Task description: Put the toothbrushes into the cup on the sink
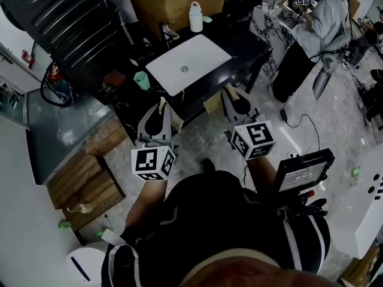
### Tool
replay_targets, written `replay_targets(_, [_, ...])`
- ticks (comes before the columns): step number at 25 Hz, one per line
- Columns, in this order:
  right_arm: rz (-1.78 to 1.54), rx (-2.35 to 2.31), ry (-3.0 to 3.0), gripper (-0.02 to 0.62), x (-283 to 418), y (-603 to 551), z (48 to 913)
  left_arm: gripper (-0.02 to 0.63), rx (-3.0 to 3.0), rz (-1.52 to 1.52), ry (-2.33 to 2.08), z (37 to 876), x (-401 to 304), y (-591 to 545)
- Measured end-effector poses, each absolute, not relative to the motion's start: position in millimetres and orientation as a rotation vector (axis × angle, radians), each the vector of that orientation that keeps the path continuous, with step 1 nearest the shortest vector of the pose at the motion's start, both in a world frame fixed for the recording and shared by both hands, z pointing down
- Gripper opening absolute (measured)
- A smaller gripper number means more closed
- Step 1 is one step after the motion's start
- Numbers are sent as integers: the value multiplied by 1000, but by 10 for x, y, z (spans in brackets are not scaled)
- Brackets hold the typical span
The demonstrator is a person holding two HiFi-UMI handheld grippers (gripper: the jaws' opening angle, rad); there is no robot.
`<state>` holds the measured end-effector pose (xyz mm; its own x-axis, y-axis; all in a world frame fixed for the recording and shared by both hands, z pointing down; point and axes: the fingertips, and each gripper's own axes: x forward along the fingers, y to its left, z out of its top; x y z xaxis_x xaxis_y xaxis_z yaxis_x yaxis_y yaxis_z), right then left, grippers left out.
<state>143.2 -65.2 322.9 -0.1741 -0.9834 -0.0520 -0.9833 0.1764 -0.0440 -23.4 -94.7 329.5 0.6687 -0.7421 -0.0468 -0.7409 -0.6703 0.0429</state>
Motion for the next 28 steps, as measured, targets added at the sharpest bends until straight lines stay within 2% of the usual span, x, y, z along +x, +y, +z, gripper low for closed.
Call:
replay_targets(18, [-73, -1801, 2475, 34, 1797, -1626, 3322, 41, 2775, 4, -1407, 3387, 179, -1764])
replay_targets(28, [-130, -1689, 2543, 34, 1779, -2006, 3400, 41, 2700, 70, -1519, 3482, 88, -1924])
